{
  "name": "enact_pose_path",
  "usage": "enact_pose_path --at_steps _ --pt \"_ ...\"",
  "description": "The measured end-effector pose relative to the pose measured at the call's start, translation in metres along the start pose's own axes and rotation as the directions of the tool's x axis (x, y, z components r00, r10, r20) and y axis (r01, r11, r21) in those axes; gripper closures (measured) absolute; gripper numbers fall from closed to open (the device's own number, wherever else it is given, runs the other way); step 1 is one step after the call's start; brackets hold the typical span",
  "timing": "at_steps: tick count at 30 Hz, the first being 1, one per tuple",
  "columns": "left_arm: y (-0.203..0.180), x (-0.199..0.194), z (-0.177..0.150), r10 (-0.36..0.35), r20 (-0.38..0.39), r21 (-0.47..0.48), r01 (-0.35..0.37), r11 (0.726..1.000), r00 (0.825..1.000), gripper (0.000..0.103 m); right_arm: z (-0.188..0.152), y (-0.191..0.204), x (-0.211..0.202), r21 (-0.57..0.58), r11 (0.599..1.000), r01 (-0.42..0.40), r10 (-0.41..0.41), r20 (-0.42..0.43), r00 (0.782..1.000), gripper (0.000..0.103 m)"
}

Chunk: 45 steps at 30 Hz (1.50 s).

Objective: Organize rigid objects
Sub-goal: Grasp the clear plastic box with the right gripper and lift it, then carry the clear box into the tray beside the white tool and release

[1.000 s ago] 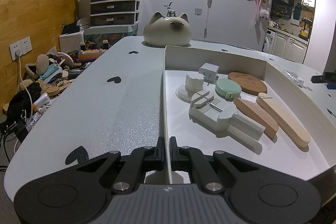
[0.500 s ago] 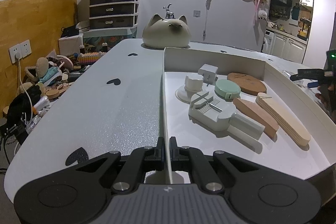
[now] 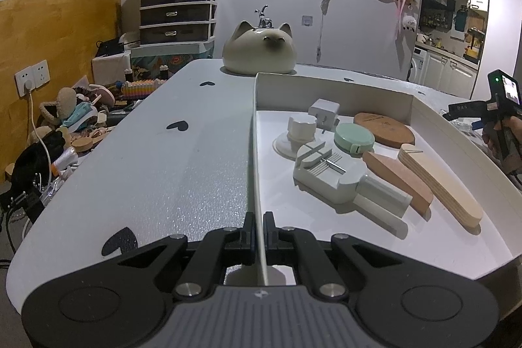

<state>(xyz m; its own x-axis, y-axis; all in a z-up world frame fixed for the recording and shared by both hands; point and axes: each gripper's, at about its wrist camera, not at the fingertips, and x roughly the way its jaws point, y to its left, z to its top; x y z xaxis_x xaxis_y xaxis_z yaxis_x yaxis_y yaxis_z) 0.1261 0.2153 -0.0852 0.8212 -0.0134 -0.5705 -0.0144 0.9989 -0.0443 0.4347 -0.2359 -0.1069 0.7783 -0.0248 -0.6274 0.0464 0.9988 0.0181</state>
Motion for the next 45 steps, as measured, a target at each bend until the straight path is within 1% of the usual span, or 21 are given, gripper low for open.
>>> enact_pose_path --at_steps 3,6,9,11,13,16,21,26,32,36,40,42,43,45 --pt "-0.001 0.000 0.000 0.005 -0.005 0.000 -0.005 1.000 1.000 0.100 0.004 0.001 0.005 0.005 1.000 0.011 -0.011 0.002 1.000 0.001" --pt "-0.001 0.000 0.000 0.007 -0.010 0.000 -0.007 1.000 1.000 0.100 0.006 0.003 0.006 -0.002 1.000 0.006 -0.005 0.009 1.000 0.006" --pt "-0.002 0.000 0.001 0.011 -0.020 0.004 -0.011 1.000 1.000 0.100 0.007 0.005 0.005 -0.019 1.000 -0.012 0.013 0.020 1.000 0.016" --pt "-0.001 0.000 0.003 0.010 -0.033 -0.001 -0.010 1.000 0.999 0.100 0.006 0.007 0.003 -0.034 0.999 -0.025 0.026 0.028 0.999 0.025" --pt "0.001 0.000 0.004 0.005 -0.044 -0.013 -0.005 1.000 0.999 0.100 0.004 0.010 -0.001 -0.047 0.998 -0.031 0.033 0.033 0.999 0.030" --pt "0.003 -0.001 0.004 0.000 -0.053 -0.035 -0.001 0.999 0.999 0.100 -0.002 0.009 -0.009 -0.032 0.999 -0.040 0.041 0.036 0.999 0.030" --pt "0.004 0.000 0.008 -0.004 -0.073 -0.052 0.000 0.999 0.997 0.100 -0.018 0.010 -0.030 -0.068 0.996 -0.063 0.066 0.031 0.997 0.030" --pt "0.004 0.002 0.013 -0.007 -0.108 -0.041 0.003 0.999 0.994 0.100 -0.039 0.014 -0.062 -0.103 0.988 -0.116 0.117 0.003 0.993 0.030" --pt "0.005 0.004 0.019 -0.011 -0.149 -0.029 0.006 1.000 0.989 0.100 -0.068 0.028 -0.106 -0.118 0.973 -0.197 0.197 -0.006 0.980 0.030" --pt "0.007 0.005 0.023 -0.021 -0.160 -0.033 0.016 0.999 0.987 0.099 -0.065 0.040 -0.144 -0.127 0.955 -0.267 0.274 0.043 0.961 0.030" --pt "0.007 0.008 0.025 -0.024 -0.157 -0.043 0.018 0.999 0.987 0.099 -0.058 0.060 -0.180 -0.169 0.923 -0.346 0.361 0.070 0.930 0.030" --pt "0.007 0.008 0.026 -0.023 -0.155 -0.042 0.016 0.999 0.988 0.099 -0.056 0.073 -0.196 -0.191 0.894 -0.405 0.422 0.058 0.905 0.030" --pt "0.007 0.008 0.026 -0.023 -0.154 -0.041 0.016 0.999 0.988 0.099 -0.055 0.079 -0.204 -0.201 0.874 -0.443 0.460 0.043 0.887 0.030" --pt "0.006 0.008 0.026 -0.023 -0.154 -0.039 0.017 0.999 0.988 0.099 -0.055 0.094 -0.217 -0.223 0.821 -0.525 0.538 -0.006 0.843 0.030"
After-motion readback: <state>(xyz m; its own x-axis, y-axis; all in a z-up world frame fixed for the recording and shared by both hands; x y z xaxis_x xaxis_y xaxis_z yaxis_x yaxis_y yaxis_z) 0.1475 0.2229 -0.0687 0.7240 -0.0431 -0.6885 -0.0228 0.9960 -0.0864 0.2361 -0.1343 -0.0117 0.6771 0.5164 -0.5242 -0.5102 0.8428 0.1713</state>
